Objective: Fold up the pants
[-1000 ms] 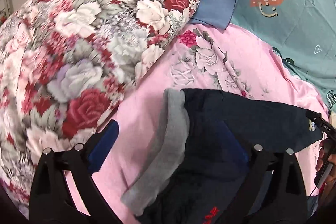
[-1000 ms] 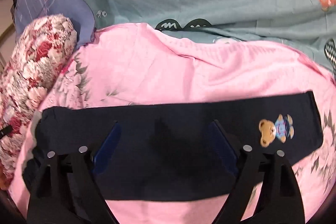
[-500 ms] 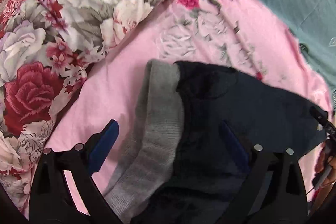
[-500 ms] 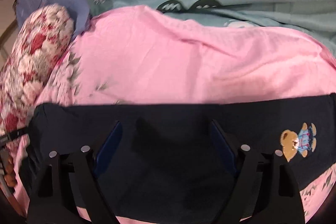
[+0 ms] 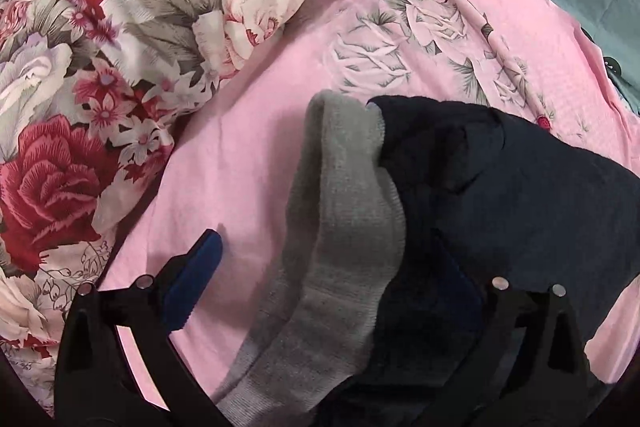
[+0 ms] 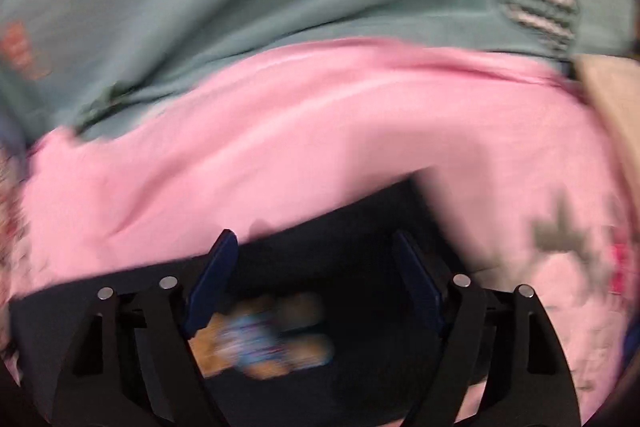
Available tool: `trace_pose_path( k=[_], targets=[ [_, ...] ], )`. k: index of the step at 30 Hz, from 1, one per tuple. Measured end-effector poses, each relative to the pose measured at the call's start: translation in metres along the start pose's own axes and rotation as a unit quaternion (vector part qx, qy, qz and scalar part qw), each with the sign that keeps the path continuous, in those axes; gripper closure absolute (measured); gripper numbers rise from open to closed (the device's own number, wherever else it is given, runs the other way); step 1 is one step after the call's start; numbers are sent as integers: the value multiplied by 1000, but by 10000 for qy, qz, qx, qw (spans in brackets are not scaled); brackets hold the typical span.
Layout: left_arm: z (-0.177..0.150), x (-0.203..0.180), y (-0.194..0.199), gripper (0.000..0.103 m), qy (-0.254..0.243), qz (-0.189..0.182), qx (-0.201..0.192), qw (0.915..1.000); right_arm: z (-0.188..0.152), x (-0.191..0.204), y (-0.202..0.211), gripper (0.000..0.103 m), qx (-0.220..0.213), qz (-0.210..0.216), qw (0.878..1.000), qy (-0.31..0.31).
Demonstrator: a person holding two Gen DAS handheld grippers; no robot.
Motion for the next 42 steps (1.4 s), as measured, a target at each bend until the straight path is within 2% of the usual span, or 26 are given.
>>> trace_pose_path(
  k=[2,3,4,5,9,13,14,16,17,18,19,21,23,25,28,31,34,36,37,39,42],
  targets=[
    [-2,-1,6,2,4,-6,-3,10000,15,-39,-1,22,-210,-678,9961,-525],
    [-4,1,9,2,21,-21,-3,10000,17,-52,1,22,-218,-630,9940,-864],
    [-6,3,13,2,33,-30,-21,10000,17,-55,5,22,-145,-181,9931,-1149],
    [-5,3,17,2,29,-22,-66,10000,16,-51,10,22,-128,135,9928,-1184],
    [-1,0,42,2,-107,113,-380,9992,-4,-2,37,22,-153,880,9955,-307],
    [0,4,56,2,-36,79,-594,9982,-38,46,39,18,151,1088,9922,592],
    [0,7,54,2,23,147,-567,9983,-42,57,35,17,141,938,9923,798],
    [1,14,46,2,168,276,-445,9985,-51,61,17,12,219,214,9929,1153],
    [-1,15,41,2,240,241,-370,9987,-57,60,4,3,429,-181,9919,1180],
    [-2,15,38,2,301,134,-353,9988,-53,54,5,1,324,-302,9954,848],
    [-2,15,37,2,322,75,-347,9989,-52,50,2,1,585,-378,9965,462],
    [-4,16,35,2,365,18,-334,9988,-52,55,7,6,750,-83,9971,104],
    [-5,17,34,2,470,-79,-312,9984,-55,84,31,9,487,610,9959,468],
    [-5,17,34,2,501,-95,-288,9983,-66,115,54,8,231,1027,9886,1081],
    [-2,16,34,2,510,-170,-304,9981,-88,157,82,8,167,1489,9723,1797],
    [-3,17,44,2,588,-397,-341,9969,-109,188,94,8,331,1851,9549,2296],
    [1,22,59,2,597,-259,-535,9964,-127,211,97,8,603,2161,9327,2824],
    [7,25,69,2,600,-166,-713,9955,-143,229,92,8,859,2255,9152,3227],
    [12,24,70,2,565,-171,-744,9955,-148,235,88,8,826,2251,9104,3371],
    [16,21,67,2,433,-172,-575,9973,-153,244,80,8,747,2214,9062,3524],
    [16,13,64,2,321,-333,-339,9984,-153,251,70,11,911,2325,8962,3666]
  ],
)
Point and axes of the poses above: each gripper's, at about its wrist camera, not at the fingertips, and y roughly against the way its jaws point, x to its left, z to its top, the point moved 6 cm from there along -y, roughly the way its jaws point, and after that the axes turned 14 degrees about -y, right-handed, at the moved point
